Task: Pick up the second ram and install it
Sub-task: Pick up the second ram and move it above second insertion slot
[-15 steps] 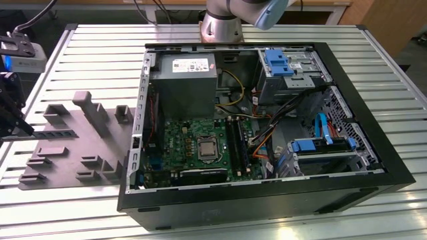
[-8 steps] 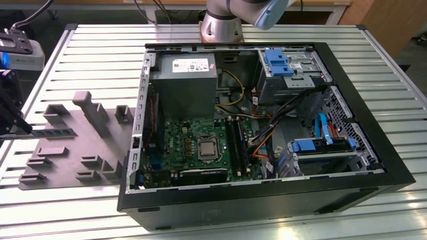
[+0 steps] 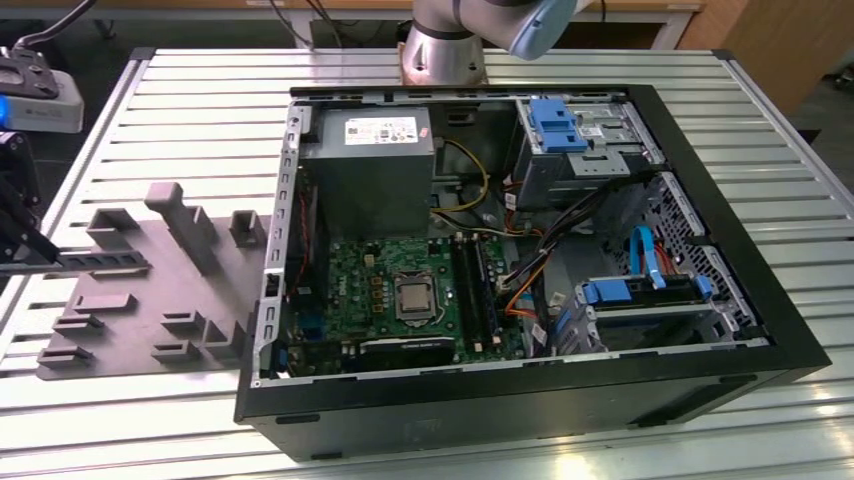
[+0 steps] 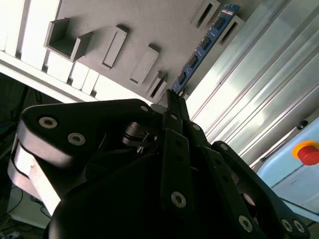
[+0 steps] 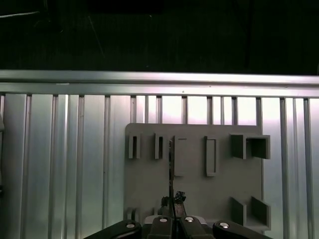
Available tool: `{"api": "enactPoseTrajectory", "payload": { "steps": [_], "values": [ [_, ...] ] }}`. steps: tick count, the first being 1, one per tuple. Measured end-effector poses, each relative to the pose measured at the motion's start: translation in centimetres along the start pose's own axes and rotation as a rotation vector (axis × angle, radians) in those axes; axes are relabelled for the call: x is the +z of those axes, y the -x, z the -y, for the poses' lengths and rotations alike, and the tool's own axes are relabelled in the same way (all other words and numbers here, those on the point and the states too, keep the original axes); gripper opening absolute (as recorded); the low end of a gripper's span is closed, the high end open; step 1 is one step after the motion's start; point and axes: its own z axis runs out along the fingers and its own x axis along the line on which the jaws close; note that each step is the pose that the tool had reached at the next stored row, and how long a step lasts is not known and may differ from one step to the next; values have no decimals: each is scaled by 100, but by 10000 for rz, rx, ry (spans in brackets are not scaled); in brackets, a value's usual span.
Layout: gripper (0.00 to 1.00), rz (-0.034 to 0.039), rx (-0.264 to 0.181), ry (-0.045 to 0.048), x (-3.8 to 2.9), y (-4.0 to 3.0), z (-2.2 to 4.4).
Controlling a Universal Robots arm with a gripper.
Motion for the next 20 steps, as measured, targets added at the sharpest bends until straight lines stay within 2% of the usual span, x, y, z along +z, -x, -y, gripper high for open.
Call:
{"api": "enactPoseTrajectory", "payload": {
  "steps": [13,20],
  "values": [
    [11,90,-4,1,-136,7,-6],
    [11,142,-6,2,-188,9,-9]
  ]
}}
